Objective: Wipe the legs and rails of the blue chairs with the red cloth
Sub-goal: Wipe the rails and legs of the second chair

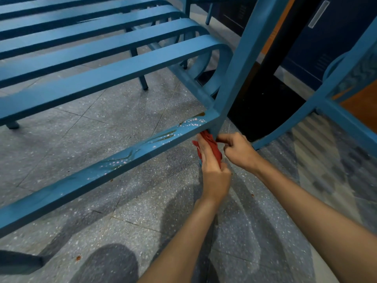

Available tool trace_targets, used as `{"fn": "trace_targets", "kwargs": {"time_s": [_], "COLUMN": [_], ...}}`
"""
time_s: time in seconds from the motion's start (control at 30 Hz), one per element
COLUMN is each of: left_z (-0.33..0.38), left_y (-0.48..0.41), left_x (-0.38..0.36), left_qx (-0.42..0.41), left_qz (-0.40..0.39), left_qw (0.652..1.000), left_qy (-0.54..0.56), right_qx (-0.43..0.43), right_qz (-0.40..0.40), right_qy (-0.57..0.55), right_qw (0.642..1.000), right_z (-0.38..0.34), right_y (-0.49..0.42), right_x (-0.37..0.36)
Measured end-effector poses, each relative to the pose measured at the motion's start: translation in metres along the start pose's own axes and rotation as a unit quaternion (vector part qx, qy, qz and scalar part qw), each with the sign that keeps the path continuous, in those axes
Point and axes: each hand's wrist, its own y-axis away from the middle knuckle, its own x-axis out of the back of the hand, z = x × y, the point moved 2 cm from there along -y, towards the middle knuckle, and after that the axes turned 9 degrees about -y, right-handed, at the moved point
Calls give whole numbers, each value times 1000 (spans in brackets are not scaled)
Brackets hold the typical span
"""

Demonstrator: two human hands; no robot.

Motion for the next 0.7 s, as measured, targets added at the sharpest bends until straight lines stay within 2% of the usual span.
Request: {"fn": "trace_targets", "kwargs": {"time_s": [0.17, 0.3, 0.43, 0.7], "left_z": [5, 22, 23, 3], "left_y": [-26, -5, 8, -32], "left_x": [8, 2, 3, 18], "left_qx": [66, 11, 11, 89], "left_qz": [-12, -6, -20, -61], "left_qw": [997, 1000, 999, 994], "left_qy": [-24, 2, 38, 24], "right_qx": [5, -8, -13, 6], "right_qz": [-14, -5, -8, -61], "right_qy": [-17, -26, -39, -24], "right_qw": [1000, 1000, 999, 998], "right_z": [0, 0, 1, 15], "right_y": [1, 3, 3, -2], "right_x": [1, 2, 1, -1]}}
